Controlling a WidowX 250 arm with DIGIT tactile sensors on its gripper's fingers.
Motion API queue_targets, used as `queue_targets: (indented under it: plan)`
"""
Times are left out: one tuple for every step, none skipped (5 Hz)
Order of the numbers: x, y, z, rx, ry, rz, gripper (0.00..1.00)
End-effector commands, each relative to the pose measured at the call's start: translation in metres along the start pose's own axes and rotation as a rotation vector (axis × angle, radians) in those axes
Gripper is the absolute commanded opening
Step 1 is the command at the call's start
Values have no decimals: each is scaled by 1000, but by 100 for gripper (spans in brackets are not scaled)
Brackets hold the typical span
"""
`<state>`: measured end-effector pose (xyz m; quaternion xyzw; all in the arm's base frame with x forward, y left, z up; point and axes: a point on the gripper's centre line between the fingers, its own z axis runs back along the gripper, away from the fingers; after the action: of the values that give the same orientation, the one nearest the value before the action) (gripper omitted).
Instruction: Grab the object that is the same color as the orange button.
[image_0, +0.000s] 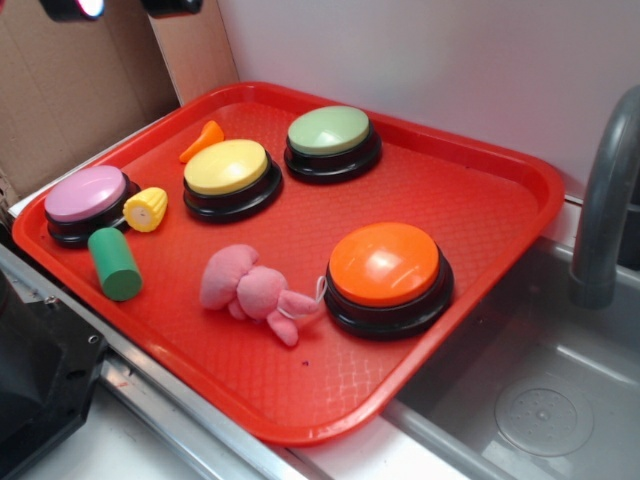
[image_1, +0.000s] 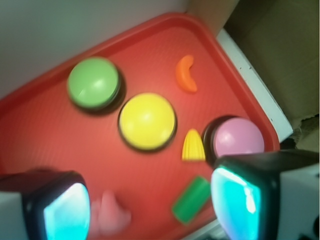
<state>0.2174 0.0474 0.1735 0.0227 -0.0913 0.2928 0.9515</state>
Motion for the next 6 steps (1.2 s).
queue_targets:
  plan:
    - [45,36,-34,78,-82,219,100]
    - [64,40,-67,108,-87,230,100]
    - [77,43,-95,111,-98,241,100]
    - [84,48,-115,124,-136,301,100]
    - [90,54,-135,95,-133,312,100]
    - [91,56,-149,64,-116,333,100]
